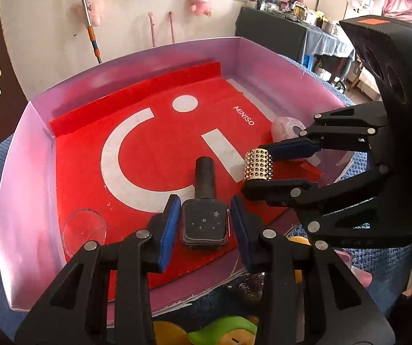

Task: Organize rigid objects
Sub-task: 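Open both tools to drop the bottle and cylinder into the box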

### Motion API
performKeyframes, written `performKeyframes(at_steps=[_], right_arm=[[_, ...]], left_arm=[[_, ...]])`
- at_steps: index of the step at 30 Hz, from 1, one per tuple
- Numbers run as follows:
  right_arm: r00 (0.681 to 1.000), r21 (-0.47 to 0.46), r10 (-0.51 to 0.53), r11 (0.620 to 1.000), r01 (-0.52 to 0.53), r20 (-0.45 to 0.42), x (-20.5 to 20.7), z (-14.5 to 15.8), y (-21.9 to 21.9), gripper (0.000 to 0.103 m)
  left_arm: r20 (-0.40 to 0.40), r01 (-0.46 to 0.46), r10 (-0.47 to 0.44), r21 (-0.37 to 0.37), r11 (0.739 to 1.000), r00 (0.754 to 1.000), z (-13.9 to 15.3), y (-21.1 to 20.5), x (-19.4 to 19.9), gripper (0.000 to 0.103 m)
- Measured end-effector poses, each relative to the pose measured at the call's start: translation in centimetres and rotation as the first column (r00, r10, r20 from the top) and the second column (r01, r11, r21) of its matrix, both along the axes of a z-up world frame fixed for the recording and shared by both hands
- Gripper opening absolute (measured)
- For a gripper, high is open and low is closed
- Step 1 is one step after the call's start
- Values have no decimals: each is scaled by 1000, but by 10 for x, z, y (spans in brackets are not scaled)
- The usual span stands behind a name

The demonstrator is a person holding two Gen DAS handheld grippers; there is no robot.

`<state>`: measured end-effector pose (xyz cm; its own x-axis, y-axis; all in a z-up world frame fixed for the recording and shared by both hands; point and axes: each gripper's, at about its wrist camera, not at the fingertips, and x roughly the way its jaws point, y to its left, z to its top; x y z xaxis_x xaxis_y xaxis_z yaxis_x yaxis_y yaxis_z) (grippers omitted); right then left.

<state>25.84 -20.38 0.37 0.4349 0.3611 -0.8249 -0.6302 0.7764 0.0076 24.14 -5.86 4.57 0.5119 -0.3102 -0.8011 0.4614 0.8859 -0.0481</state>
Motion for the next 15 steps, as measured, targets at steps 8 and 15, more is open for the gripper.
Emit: performKeyframes(at_steps=[8,15], right_arm=[[1000,-2,1,1000,-1,3,0,0,1,42],[1000,13,-9,1000,8,23,-5,7,-2,51]], left_arm=[[10,0,0,-9,1000,1000,3,1,0,35],[42,-11,13,-40,999,999,17,8,-10,41]])
